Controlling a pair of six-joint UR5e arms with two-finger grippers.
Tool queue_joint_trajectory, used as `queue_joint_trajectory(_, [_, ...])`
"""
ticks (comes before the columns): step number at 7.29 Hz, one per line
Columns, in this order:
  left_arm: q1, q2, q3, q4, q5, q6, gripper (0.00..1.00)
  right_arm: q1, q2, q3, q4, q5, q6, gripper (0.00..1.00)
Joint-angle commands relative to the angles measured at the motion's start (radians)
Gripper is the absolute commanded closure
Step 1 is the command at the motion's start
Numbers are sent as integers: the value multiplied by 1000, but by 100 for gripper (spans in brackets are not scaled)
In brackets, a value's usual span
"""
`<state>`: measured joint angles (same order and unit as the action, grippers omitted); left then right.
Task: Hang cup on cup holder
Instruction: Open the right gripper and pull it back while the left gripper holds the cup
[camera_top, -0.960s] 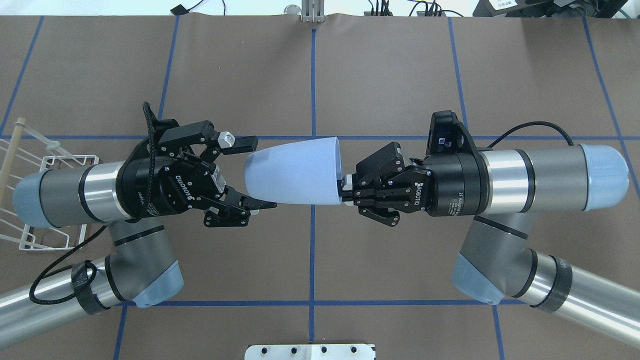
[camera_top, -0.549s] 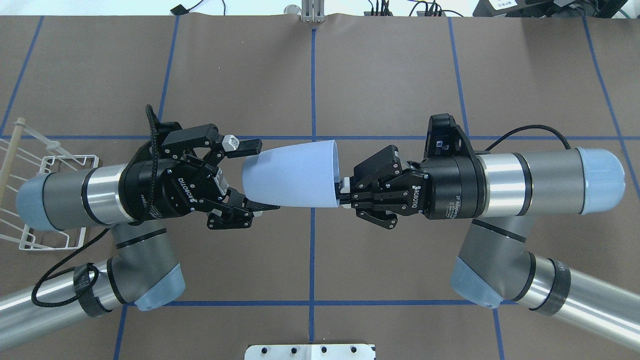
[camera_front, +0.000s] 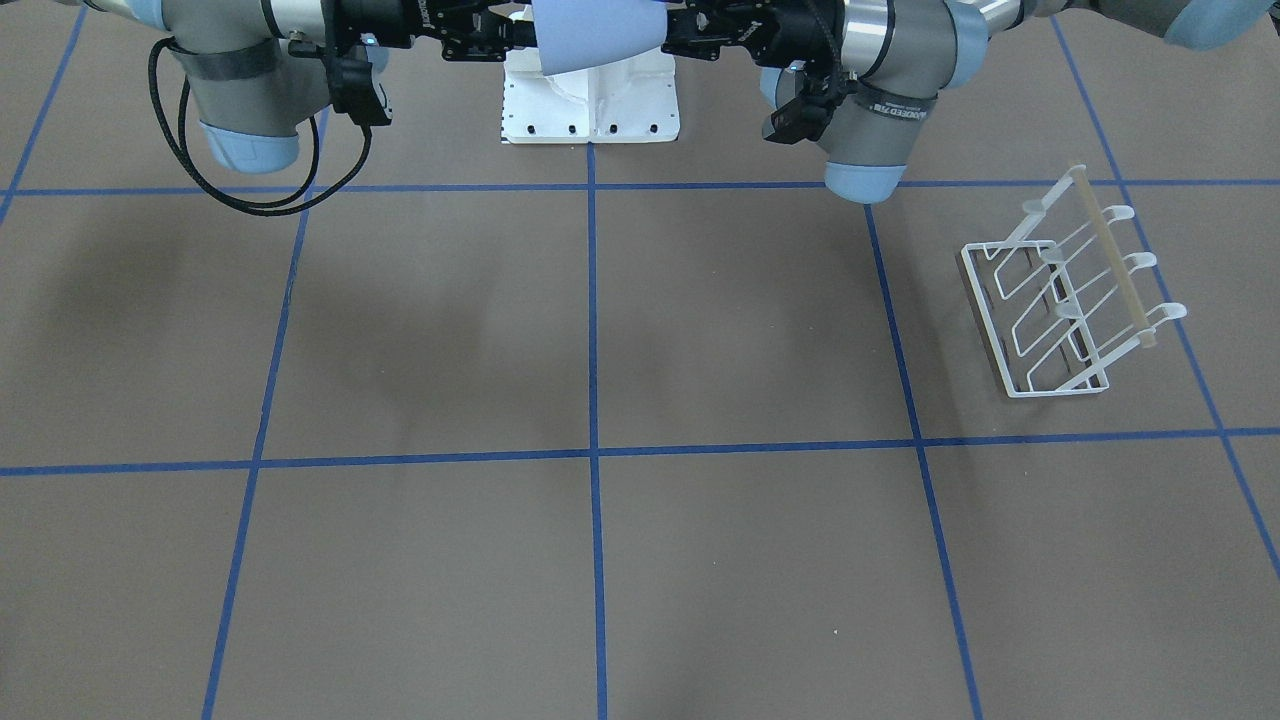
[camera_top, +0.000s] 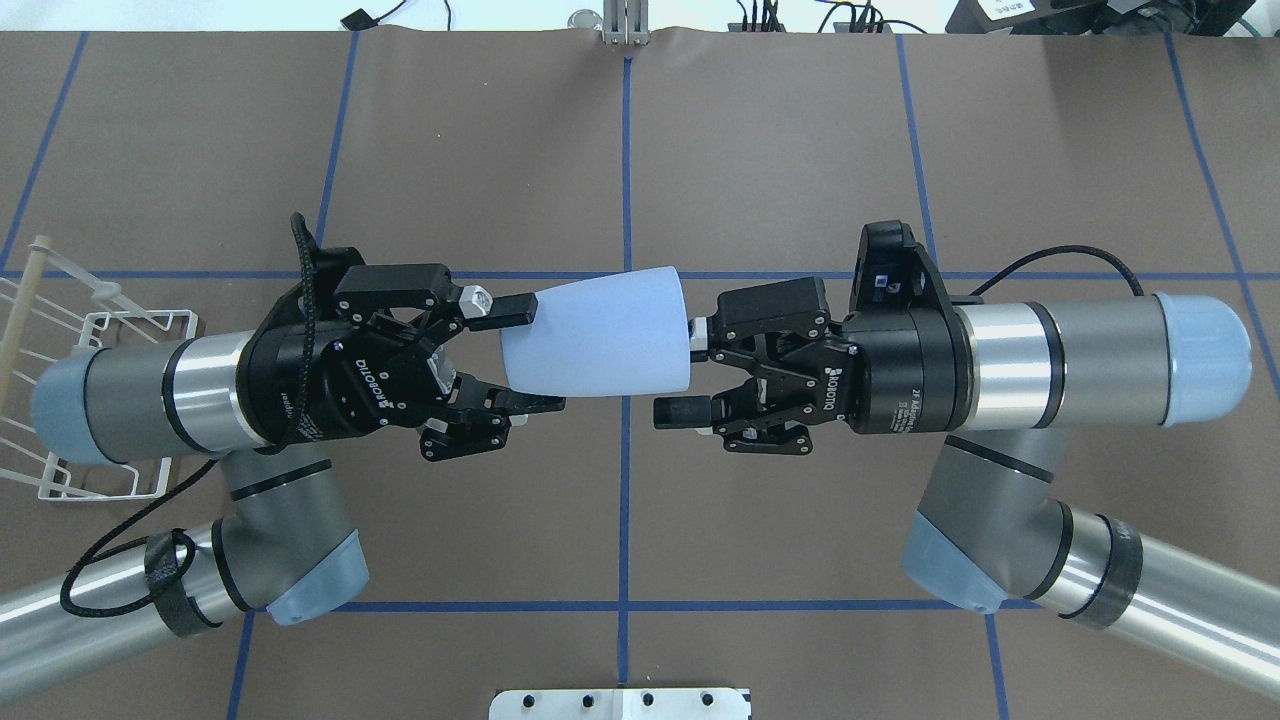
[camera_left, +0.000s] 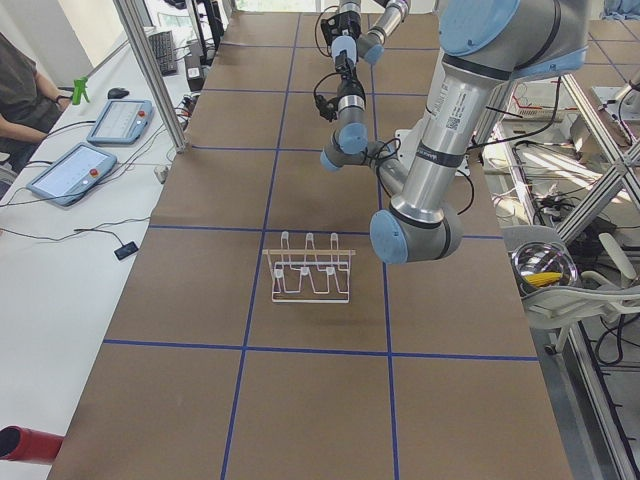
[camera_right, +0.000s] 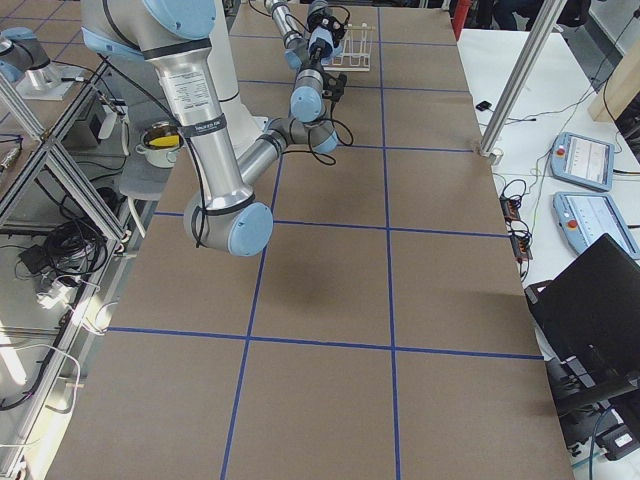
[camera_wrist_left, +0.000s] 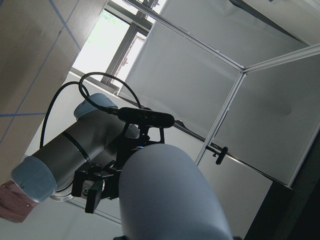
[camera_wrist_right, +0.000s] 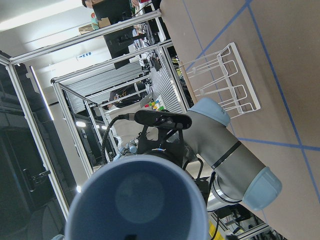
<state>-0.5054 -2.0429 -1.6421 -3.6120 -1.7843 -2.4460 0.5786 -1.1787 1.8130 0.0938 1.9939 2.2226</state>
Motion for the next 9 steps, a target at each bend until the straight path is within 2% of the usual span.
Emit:
queue_joint_trajectory(1, [-16, 15, -1, 9, -1, 13, 100, 59, -19, 0, -5, 14, -15, 0])
queue_joint_trajectory(4, [-151, 79, -5, 27, -12, 36, 100, 240, -80, -43, -8, 169, -130, 0])
queue_joint_trajectory(5, [-239, 89, -16, 105, -58, 57, 100, 298, -110, -60, -17, 209, -185, 0])
queue_joint_trajectory(6, [-305, 98, -53, 228, -208, 156, 100, 358, -127, -107, -19, 267, -281, 0])
queue_joint_trajectory(7, [-376, 98, -99, 377, -280, 227, 100, 424, -139, -173, -20, 319, -391, 0])
queue_joint_trajectory(8, [-434, 102, -138, 515, -343, 279, 100, 475, -144, -251, -20, 335, -506, 0])
queue_joint_trajectory(9, [-488, 128, -139, 594, -419, 388, 100, 524, -145, -326, -29, 342, -650, 0])
